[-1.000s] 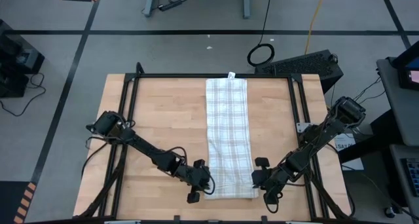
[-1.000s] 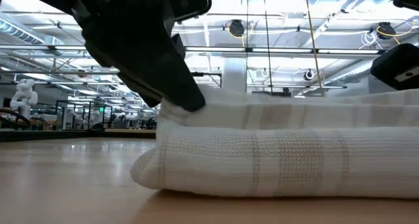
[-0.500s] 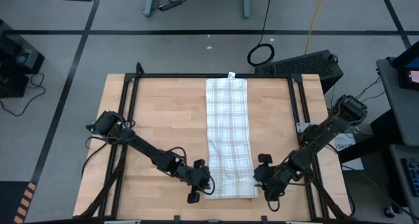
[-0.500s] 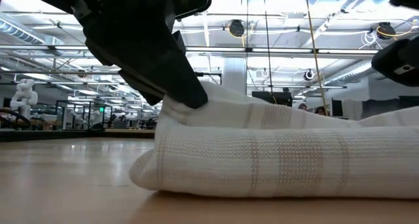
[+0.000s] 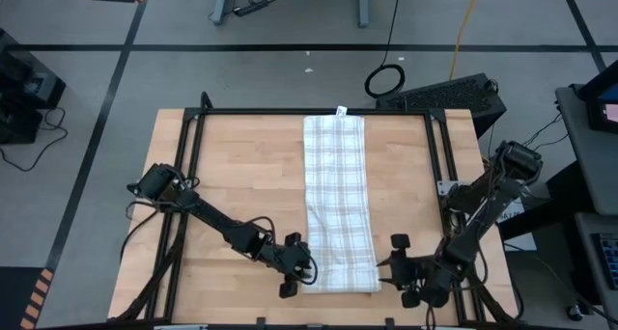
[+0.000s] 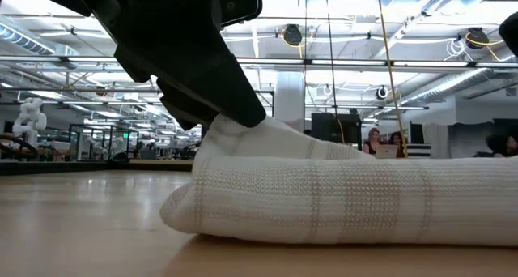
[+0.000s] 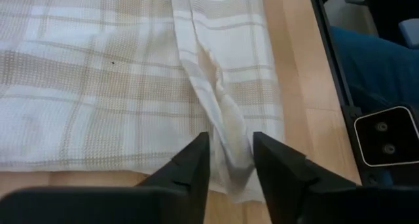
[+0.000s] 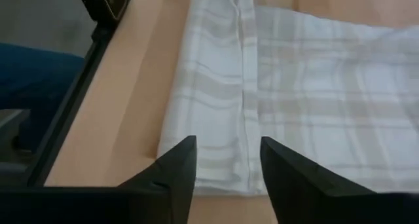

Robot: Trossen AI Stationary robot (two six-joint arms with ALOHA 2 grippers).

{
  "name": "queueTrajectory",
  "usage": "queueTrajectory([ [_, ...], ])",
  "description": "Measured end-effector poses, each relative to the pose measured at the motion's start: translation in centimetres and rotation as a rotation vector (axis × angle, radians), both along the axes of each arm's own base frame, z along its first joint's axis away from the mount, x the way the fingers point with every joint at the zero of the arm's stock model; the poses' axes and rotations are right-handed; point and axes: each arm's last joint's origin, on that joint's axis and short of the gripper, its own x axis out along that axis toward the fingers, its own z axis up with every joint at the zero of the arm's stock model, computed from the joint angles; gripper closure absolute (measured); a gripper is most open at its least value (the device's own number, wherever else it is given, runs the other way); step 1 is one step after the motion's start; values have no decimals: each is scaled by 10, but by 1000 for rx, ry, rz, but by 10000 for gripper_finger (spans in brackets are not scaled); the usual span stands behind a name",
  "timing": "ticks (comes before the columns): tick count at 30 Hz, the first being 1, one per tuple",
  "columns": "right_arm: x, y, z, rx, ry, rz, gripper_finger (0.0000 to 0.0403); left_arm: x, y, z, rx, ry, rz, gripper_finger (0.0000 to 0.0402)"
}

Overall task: Roll towel into tight, uniform cylinder
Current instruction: Roll the white towel

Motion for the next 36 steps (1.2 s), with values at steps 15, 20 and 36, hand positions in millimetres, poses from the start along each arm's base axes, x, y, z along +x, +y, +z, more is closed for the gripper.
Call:
queueTrajectory([
  [15,11,26,-35,22,-46,24,226,-22,7,36,35,67,-10,241],
  [20,11,26,-45,-7,-42,-4,161,-23,-9,53,23,-106,-82,241],
  [36,12,24,-28,42,-72,8,172,-13,-35,-7,255,-173,4,327],
])
